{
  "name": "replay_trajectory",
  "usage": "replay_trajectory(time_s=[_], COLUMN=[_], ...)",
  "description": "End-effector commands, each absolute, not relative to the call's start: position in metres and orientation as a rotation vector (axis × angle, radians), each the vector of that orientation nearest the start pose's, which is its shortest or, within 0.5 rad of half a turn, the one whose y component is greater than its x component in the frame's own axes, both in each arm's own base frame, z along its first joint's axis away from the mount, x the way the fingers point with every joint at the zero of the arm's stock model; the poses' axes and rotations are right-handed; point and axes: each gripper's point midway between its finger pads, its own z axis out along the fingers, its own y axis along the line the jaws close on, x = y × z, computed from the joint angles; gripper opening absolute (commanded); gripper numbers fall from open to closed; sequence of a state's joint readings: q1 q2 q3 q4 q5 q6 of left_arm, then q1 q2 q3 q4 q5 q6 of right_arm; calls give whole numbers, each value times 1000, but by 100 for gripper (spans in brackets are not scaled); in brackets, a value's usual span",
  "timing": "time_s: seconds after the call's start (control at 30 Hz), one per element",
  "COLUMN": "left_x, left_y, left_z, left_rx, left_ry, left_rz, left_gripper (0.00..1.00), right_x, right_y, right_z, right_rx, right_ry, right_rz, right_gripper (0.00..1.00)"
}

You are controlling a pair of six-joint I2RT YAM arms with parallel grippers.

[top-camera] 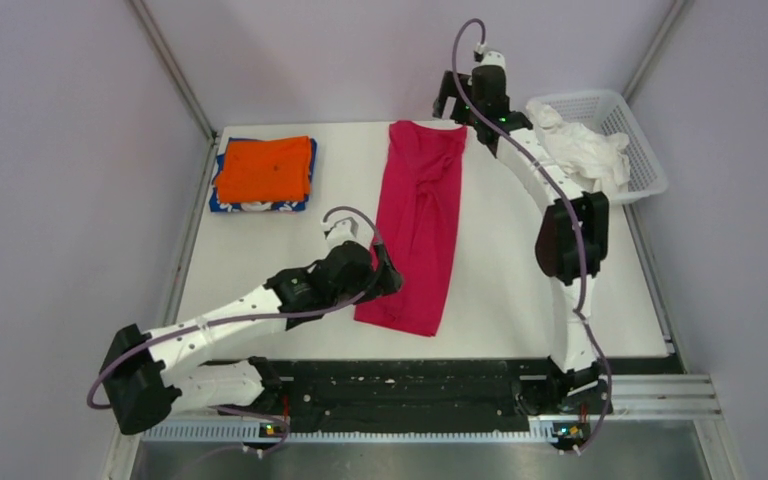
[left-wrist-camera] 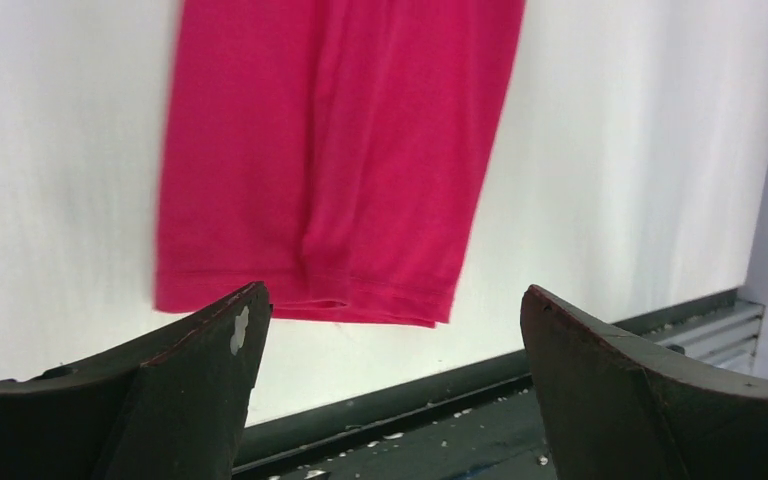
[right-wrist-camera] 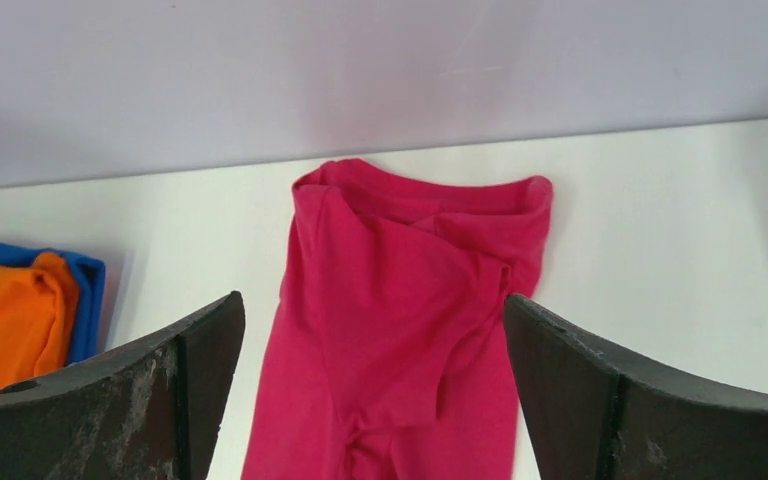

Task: Fold and stack the t-shirts
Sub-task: Grab the bottom of the folded rectangular tshirt with both arms

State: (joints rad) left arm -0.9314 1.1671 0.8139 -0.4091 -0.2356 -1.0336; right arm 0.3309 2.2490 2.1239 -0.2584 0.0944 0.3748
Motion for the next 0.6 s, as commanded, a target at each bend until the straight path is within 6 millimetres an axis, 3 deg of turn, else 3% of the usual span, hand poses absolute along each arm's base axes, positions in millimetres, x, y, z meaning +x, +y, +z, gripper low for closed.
replay_trajectory(time_s=[0.0,0.13,0.2,0.23,0.3,0.4,0.57], left_x=[205,210,209,208,203,198,191], left_y=[-210,-192,-194,-196,-193,-193,-207], left_z=[120,93,82,78,70,60,41], left_rx=[-299,-359,-349,-332,-308,-255,-193], left_ry=[2387,2466,2505,2522,2569,2620,2710], left_rz=[-475,-515,-569,-580,-548,-519,-570], left_gripper=[99,96,90,88,86,83,73], right_x=[567,479,428,403,361,311,245], right_y=[207,208,211,212,223,229,242], right_z=[256,213,205,182,167,142,108], right_rx=[44,-7,2,24,-5,0,-77], right_ry=[1954,2107,2102,2121,2139,2215,2323], right_rz=[392,450,498,516,594,618,675], right_gripper=[99,99,99,98,98,95,88])
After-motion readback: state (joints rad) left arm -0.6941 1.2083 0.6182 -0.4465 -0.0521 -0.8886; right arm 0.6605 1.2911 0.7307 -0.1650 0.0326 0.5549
